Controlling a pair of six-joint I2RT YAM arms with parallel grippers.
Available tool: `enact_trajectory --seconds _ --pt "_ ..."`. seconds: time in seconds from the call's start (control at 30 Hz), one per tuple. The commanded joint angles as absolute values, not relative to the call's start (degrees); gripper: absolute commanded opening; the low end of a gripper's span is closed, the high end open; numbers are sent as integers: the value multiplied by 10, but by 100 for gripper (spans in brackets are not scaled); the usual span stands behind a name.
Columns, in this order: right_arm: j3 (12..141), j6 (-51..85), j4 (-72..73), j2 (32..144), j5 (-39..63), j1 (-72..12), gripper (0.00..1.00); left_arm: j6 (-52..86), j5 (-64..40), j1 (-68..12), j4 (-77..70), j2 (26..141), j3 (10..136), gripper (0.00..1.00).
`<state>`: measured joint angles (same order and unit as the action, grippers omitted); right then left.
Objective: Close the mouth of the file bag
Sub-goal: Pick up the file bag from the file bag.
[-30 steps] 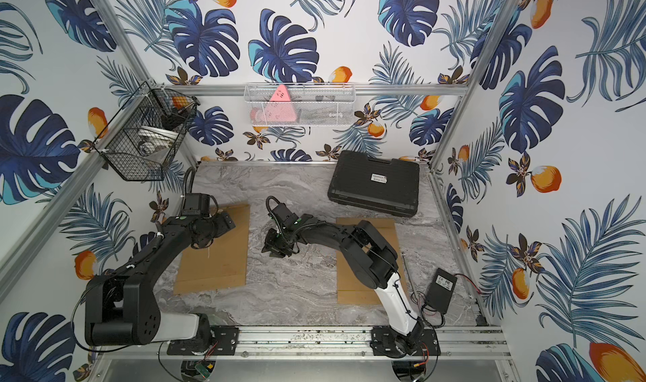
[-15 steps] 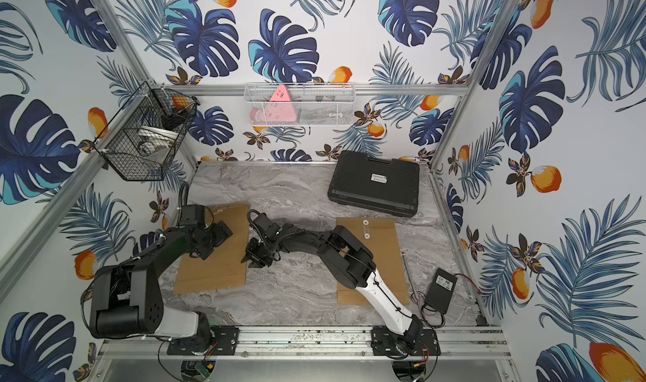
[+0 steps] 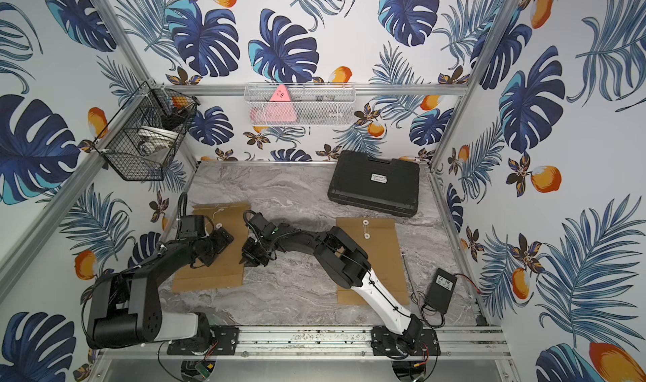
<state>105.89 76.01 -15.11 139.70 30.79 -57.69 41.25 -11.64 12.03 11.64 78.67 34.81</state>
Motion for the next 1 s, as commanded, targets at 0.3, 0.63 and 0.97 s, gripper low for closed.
enact_trajectory --seconds 0.3,0.63,0.97 --pt "1035 743 -142 1371 306 -571 0 377 -130 134 227 746 402 92" --pt "934 684 -148 1250 377 -528 0 343 -101 133 267 716 452 92" --pt "683 513 -267 1028 407 -400 0 314 -120 32 270 745 490 92"
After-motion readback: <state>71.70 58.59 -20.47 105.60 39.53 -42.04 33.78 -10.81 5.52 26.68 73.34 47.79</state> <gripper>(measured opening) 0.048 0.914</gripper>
